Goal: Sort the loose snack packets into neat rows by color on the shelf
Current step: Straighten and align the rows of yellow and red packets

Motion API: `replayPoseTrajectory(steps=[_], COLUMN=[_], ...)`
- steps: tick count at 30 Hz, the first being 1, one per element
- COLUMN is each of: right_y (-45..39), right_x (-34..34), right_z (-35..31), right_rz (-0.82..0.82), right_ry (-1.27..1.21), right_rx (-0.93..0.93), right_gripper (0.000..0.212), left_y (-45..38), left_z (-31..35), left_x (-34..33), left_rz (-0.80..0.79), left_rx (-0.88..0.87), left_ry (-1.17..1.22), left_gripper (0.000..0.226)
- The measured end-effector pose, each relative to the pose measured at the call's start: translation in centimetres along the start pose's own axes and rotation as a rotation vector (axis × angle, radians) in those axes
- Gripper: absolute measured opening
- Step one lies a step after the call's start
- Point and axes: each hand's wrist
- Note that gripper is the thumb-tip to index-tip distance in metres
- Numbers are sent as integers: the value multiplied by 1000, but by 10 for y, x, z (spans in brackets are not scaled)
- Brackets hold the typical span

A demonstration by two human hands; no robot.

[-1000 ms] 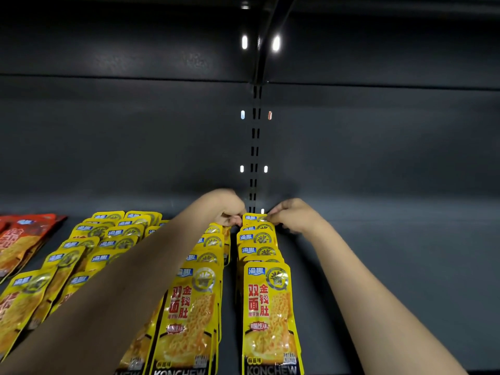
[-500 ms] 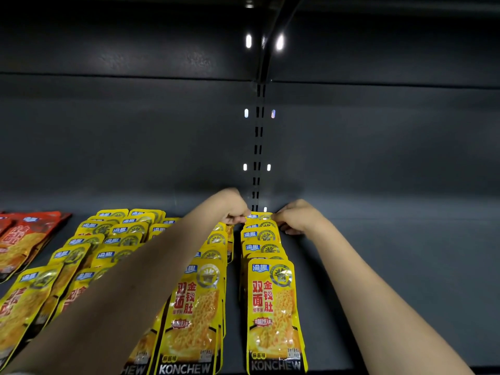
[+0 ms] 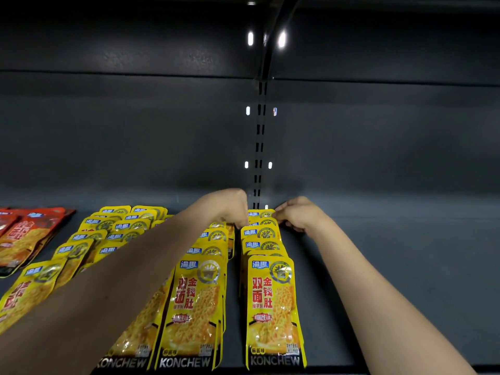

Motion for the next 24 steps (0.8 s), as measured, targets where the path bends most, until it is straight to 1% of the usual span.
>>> replayPoseTrajectory(steps=[4,6,8,12,16,19,24], right_y=[2,2,2,-1,-3,-3,-2], right_x=[1,2,3,3,2,2,3], right_z=[-2,-2,-2,-1,0,1,1], right_rz=[0,-8,-7,18,30,23,18], right_ry=[-17,-6,6,79,80,86,127], right_rx=[12,11,12,39,62,65,45], right_gripper=[6,12,20,27,27,27,17], left_y=[6,5,4,1,-4,-6,-4], left_z=[0,-5,-7,-3,1,1,-1], left_x=[6,9,9,7,8,9,8], left_rz=[-116,-148,-147,-105,-91,-91,-62], left_rx=[-7,4,19,36,60,79,83], left_ry=[177,247,285,303,267,244,284], left_gripper=[14,16,11,8,11,6,7])
Point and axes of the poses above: each hand's wrist, its own y-axis away from the middle knuckle, its own x-axis out of the back of the hand, z = x × y, and after that the axes turned 11 degrees about -z, right-handed
